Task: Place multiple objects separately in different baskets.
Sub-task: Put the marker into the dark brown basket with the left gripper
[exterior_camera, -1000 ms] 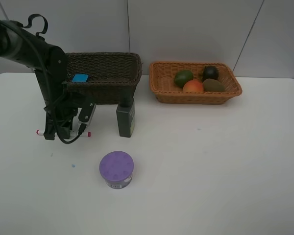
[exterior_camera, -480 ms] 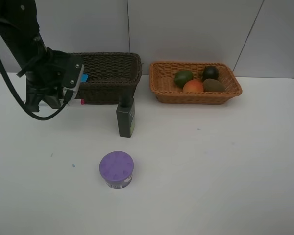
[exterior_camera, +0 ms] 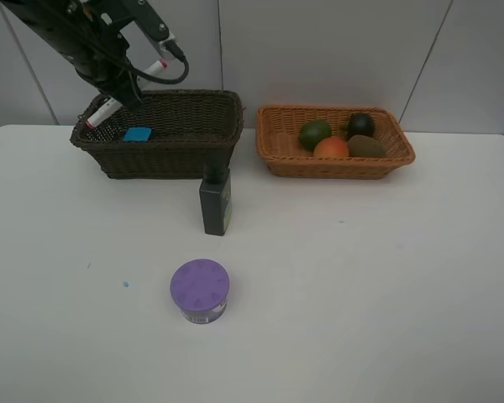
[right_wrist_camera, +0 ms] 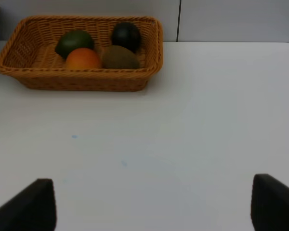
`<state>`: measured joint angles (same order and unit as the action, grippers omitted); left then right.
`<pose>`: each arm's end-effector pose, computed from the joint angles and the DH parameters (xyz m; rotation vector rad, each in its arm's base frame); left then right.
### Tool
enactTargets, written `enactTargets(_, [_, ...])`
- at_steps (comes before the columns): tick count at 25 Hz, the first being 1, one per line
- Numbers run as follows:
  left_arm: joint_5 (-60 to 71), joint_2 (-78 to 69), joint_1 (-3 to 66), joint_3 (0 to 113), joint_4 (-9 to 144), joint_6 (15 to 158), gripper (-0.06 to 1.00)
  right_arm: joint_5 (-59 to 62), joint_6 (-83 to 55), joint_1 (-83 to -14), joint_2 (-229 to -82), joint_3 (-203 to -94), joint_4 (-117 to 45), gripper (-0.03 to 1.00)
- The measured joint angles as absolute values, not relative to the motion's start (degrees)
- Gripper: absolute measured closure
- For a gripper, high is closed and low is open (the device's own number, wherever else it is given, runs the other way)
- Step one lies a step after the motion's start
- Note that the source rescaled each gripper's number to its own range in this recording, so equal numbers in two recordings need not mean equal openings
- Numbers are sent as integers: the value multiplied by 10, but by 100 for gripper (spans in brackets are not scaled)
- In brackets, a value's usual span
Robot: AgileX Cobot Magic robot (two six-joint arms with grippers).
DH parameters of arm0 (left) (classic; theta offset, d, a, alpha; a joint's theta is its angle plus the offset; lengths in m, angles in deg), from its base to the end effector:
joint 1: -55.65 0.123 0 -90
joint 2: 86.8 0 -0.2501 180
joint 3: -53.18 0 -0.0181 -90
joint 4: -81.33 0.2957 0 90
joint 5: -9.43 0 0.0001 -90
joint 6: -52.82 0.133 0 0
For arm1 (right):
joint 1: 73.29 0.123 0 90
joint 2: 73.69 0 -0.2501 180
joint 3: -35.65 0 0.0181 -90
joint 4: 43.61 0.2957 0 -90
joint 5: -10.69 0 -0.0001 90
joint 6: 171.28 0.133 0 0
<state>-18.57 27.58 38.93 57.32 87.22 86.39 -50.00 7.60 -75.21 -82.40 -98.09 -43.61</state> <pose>0.4573 -0.1307 0.1665 1.1081 2.1545 0.2347 0.1043 -0.0035 0.2877 0.0141 2.0188 -0.0337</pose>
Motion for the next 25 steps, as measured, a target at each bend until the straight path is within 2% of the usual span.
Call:
enactTargets(3, [-185, 324, 389, 623, 872, 790, 92, -500, 76, -752, -824, -981, -436, 3])
enactTargets(7, [-186, 393, 379, 699, 890, 806, 92, -500, 76, -752, -824, -981, -436, 3])
enactTargets(15, [-246, 518, 363, 847, 913, 955, 92, -500, 76, -752, -824, -981, -436, 3])
enactTargets(21, [-268, 547, 362, 864, 928, 1179, 92, -500, 76, -752, -824, -981, -436, 3])
enactTargets(25, [-270, 559, 362, 864, 920, 1229, 92, -500, 76, -752, -824, -981, -436, 3])
